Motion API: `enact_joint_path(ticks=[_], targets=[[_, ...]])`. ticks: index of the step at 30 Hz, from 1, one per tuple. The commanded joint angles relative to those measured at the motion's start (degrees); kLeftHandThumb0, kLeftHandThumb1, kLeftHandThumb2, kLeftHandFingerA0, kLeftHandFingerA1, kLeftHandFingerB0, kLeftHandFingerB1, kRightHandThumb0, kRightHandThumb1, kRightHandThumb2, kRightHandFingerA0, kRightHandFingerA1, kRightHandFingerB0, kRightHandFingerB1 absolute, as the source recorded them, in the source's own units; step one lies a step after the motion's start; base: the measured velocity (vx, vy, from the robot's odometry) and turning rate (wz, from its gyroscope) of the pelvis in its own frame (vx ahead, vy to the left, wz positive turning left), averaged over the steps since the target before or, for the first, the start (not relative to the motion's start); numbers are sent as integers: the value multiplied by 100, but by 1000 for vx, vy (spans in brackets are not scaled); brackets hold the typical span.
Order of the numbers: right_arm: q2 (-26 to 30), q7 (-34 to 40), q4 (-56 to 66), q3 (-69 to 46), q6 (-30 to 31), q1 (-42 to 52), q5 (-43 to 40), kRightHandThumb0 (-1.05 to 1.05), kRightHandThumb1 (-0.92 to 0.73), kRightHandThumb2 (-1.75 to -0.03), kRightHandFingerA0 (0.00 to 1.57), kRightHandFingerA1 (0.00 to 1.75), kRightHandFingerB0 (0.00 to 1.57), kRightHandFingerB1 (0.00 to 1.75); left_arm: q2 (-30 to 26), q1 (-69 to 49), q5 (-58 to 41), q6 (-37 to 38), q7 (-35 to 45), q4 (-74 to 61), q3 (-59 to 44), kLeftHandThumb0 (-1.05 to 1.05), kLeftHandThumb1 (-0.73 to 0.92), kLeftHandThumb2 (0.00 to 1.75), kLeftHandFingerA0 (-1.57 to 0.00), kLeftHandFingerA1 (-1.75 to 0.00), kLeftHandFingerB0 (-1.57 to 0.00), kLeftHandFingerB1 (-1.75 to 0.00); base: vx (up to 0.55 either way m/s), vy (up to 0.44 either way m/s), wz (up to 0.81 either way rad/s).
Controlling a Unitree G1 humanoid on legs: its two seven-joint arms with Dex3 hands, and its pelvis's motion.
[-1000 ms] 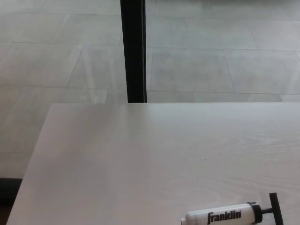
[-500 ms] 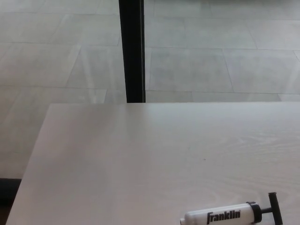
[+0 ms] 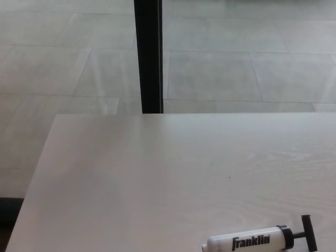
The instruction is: The robot uses its left hand to lift the air pump kept on the middle of the desk and use the right hand to pull out the handle
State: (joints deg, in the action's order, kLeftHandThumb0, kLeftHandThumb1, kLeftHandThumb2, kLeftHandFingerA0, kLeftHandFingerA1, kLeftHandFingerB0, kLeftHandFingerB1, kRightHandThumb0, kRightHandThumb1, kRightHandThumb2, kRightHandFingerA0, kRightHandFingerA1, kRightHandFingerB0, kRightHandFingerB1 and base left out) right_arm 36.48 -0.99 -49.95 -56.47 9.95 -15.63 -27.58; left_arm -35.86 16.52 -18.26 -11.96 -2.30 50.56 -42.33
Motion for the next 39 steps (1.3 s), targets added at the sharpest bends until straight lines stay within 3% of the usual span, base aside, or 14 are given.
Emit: enact_joint_path(ticks=[1, 9, 10, 11, 15, 16, 24, 25, 28, 32, 33, 35, 38, 39], targets=[[282, -180, 1225, 767, 144, -887, -4, -73, -68, -60, 54, 63, 25, 40, 260, 1006, 350, -440, -144, -2703, 1312, -51, 73, 61, -56, -57, -52, -48, 0, 0, 0], [-460, -197, 3112, 1989, 394, -704, 297, -71, -67, -60, 63, 54, 42, 41, 1029, 1247, 799, -550, -121, -4188, 2700, -51, 77, 62, -58, -65, -49, -49, 0, 0, 0], [-570, -65, 3381, 2137, 551, -695, 293, -67, -67, -60, 63, 54, 41, 40, 1104, 1258, 897, -575, -67, -4289, 2929, -42, 60, 102, -57, -71, -36, -57, 0, 0, 0], [-633, 6, 3538, 2254, 625, -682, 321, -60, -71, -61, 57, 52, 36, 36, 1151, 1260, 934, -635, -22, -4368, 3084, -41, 81, 63, -54, -59, -46, -46, 0, 0, 0], [-863, 52, 3873, 2760, 594, -611, 551, -48, -75, -61, 50, 51, 30, 35, 1405, 1309, 1138, -907, 202, -4596, 3887, -42, 56, 101, -62, -75, -39, -60, 0, 0, 0], [-919, 70, 3940, 2844, 631, -601, 558, -46, -77, -62, 47, 51, 29, 35, 1543, 1317, 1103, -848, 237, -4538, 3999, -49, 72, 61, -62, -68, -51, -51, 0, 0, 0], [-1269, 329, 3806, 3234, 544, -798, 763, -49, -74, -62, 58, 56, 37, 39, 2190, 1437, 1772, -1397, 382, -4707, 5887, -44, 64, 58, -56, -73, -51, -52, 0, 0, 0], [-1279, 371, 3799, 3211, 587, -796, 732, -54, -58, -89, 55, 64, 33, 52, 2218, 1466, 1938, -1417, 392, -4690, 6133, -44, 66, 58, -58, -73, -50, -52, 0, 0, 0], [-1278, 377, 3676, 3217, 506, -812, 731, -54, -57, -89, 57, 65, 35, 52, 2171, 1527, 2217, -1407, 499, -4681, 6570, -44, 67, 59, -64, -103, -52, -55, 0, 0, 0], [-1261, 525, 3670, 3207, 575, -812, 754, -51, -59, -89, 59, 65, 37, 53, 2173, 1784, 2855, -1815, 595, -4634, 7483, -49, 68, 60, -53, -74, -49, -57, 0, 0, 0], [-1249, 538, 3643, 3199, 576, -838, 751, -50, -60, -89, 58, 64, 36, 52, 2156, 1872, 3059, -1901, 643, -4611, 7749, -51, 52, 96, -54, -75, -39, -62, 0, 0, 0], [-1236, 512, 3570, 3178, 553, -888, 703, -49, -73, -62, 64, 56, 42, 41, 2140, 1984, 3392, -1992, 673, -4573, 8160, -51, 68, 61, -52, -76, -48, -58, 0, 0, 0], [-1233, 552, 3503, 3202, 516, -939, 726, -51, -59, -89, 59, 65, 36, 53, 2131, 2067, 3668, -2261, 681, -4644, 8574, -51, 48, 94, -54, -77, -40, -63, 0, 0, 0], [-1229, 587, 3497, 3212, 528, -955, 741, -51, -58, -89, 58, 65, 35, 52, 2052, 2137, 3964, -2366, 748, -4722, 8890, -53, 69, 61, -48, -78, -46, -59, 0, 0, 0]])
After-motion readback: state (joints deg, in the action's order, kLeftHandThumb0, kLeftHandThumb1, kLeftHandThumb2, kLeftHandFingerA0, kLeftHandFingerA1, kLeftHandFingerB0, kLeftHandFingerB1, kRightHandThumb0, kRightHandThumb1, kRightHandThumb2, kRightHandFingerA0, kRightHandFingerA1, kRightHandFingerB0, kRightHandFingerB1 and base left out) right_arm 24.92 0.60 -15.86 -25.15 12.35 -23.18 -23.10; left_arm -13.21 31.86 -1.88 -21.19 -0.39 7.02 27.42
